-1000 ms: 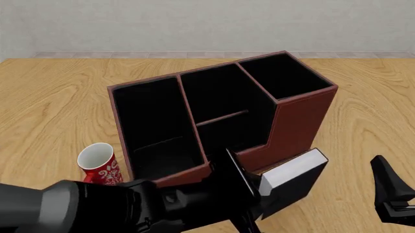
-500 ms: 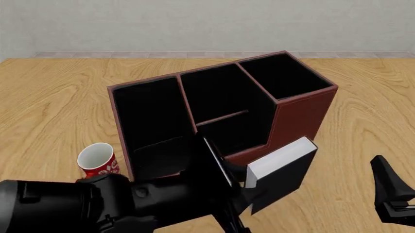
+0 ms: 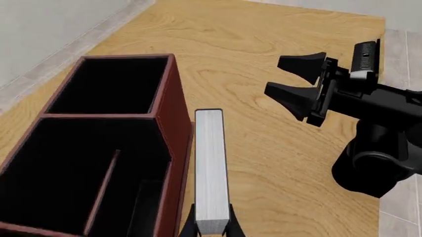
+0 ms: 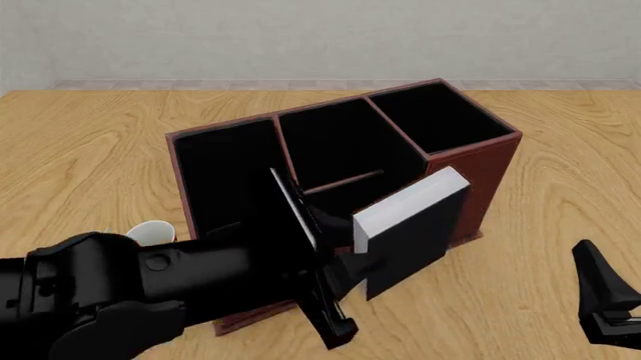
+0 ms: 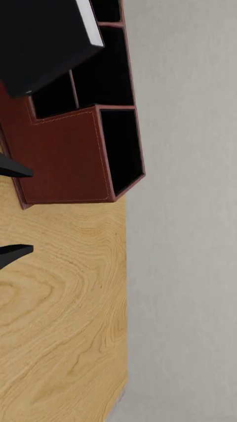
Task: Pick up the book and place it in the back compartment of the caddy.
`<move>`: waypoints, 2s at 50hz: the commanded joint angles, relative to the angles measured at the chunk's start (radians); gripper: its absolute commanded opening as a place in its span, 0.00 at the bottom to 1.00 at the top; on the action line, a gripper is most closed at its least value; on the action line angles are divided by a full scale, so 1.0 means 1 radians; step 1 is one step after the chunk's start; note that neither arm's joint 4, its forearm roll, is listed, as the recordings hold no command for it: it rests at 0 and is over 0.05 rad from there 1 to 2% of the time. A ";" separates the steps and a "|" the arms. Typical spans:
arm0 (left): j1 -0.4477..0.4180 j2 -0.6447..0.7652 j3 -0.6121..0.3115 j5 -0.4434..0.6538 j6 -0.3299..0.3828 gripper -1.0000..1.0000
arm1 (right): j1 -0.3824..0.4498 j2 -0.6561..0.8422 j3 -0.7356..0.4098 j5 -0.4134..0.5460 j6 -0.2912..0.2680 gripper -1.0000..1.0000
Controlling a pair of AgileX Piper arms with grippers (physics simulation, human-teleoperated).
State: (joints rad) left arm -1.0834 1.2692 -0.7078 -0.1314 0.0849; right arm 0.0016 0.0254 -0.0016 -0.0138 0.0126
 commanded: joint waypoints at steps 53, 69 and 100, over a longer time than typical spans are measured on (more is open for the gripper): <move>0.233 0.030 -0.105 0.112 0.097 0.00 | 0.000 -0.002 -0.001 0.003 0.000 1.00; 0.250 0.103 -0.135 0.085 0.070 0.00 | 0.000 -0.002 -0.001 0.003 0.000 1.00; 0.270 0.195 -0.146 0.020 0.076 0.00 | 0.000 -0.002 -0.001 0.003 0.000 1.00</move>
State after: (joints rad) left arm -0.8252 1.4462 -0.8478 -0.0852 0.1445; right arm 0.0020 0.0231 -0.0023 -0.0108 0.0126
